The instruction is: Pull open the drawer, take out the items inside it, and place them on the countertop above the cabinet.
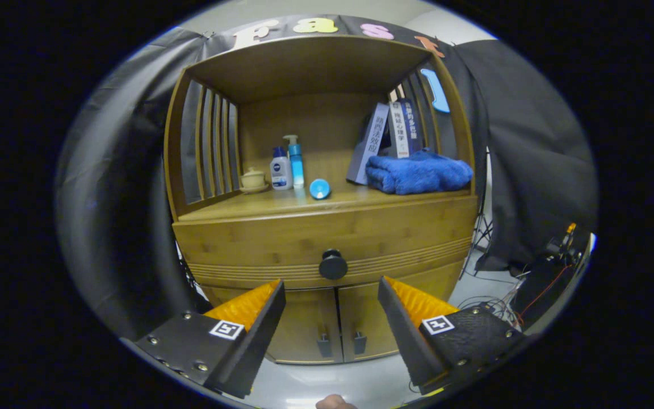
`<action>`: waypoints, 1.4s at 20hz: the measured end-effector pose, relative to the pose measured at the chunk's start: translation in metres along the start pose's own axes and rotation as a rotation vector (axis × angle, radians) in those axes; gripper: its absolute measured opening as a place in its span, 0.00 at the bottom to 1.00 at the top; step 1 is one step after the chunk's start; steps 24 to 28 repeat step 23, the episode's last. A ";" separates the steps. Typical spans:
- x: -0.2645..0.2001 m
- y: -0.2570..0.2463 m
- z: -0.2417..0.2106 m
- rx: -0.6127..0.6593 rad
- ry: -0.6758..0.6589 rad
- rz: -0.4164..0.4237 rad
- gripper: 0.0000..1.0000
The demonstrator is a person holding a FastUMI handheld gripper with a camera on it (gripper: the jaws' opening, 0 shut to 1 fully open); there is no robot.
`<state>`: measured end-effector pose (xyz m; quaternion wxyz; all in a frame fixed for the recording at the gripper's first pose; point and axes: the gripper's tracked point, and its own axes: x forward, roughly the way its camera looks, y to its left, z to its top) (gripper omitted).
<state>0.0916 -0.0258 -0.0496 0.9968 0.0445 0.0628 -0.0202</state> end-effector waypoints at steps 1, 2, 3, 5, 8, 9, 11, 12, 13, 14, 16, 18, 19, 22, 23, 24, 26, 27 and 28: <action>-0.010 -0.003 0.011 0.007 -0.009 -0.001 0.98; -0.020 -0.006 0.024 0.019 -0.025 0.005 0.98; -0.032 -0.006 0.036 0.028 -0.042 0.016 0.98; -0.050 -0.011 0.056 0.009 -0.068 0.026 0.98; -0.078 -0.021 0.091 -0.046 -0.116 0.017 0.98; -0.088 -0.022 0.103 -0.066 -0.139 0.013 0.98; -0.107 -0.029 0.122 -0.104 -0.169 -0.010 0.98; -0.115 -0.029 0.130 -0.118 -0.177 -0.012 0.98; -0.121 -0.027 0.137 -0.132 -0.181 -0.006 0.98; -0.125 -0.025 0.142 -0.139 -0.179 0.000 0.98; -0.134 -0.021 0.149 -0.143 -0.181 0.018 0.98; -0.138 -0.017 0.153 -0.137 -0.176 0.034 0.98; -0.140 -0.016 0.154 -0.129 -0.171 0.038 0.98; -0.144 -0.021 0.161 -0.091 -0.179 0.023 0.98; -0.145 -0.027 0.162 -0.087 -0.180 0.009 0.98; -0.145 -0.027 0.162 -0.087 -0.180 0.009 0.98; -0.145 -0.027 0.162 -0.087 -0.180 0.009 0.98; -0.145 -0.027 0.162 -0.087 -0.180 0.009 0.98; -0.145 -0.027 0.162 -0.087 -0.180 0.009 0.98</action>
